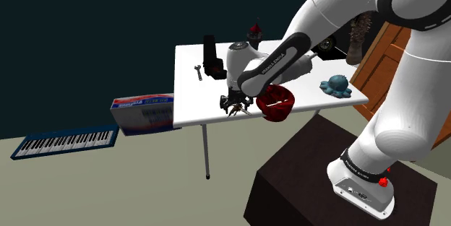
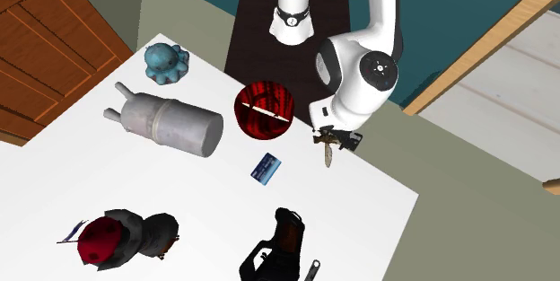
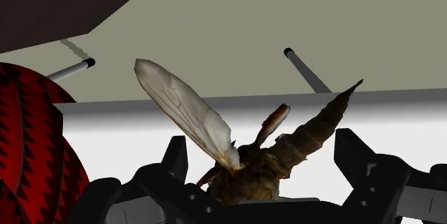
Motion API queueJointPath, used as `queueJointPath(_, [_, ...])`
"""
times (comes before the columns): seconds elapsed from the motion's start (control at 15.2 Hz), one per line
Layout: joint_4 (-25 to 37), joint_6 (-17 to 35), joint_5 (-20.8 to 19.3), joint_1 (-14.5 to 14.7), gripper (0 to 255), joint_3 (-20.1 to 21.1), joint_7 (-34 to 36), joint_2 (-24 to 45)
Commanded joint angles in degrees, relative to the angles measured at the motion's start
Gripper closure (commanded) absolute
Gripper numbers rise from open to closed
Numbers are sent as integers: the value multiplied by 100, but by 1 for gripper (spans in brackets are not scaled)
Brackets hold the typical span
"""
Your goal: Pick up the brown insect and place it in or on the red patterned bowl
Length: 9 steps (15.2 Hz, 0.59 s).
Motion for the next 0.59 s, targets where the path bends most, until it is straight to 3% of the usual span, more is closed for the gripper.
queueJointPath(0.0, [-17, 51, -17, 4, 0, -7, 17, 31])
queueJointPath(0.4, [-17, 50, -17, 4, 0, -7, 17, 30])
queueJointPath(0.46, [-17, 50, -17, 4, 255, -7, 17, 30])
queueJointPath(0.53, [-17, 50, -17, 4, 255, -7, 17, 30])
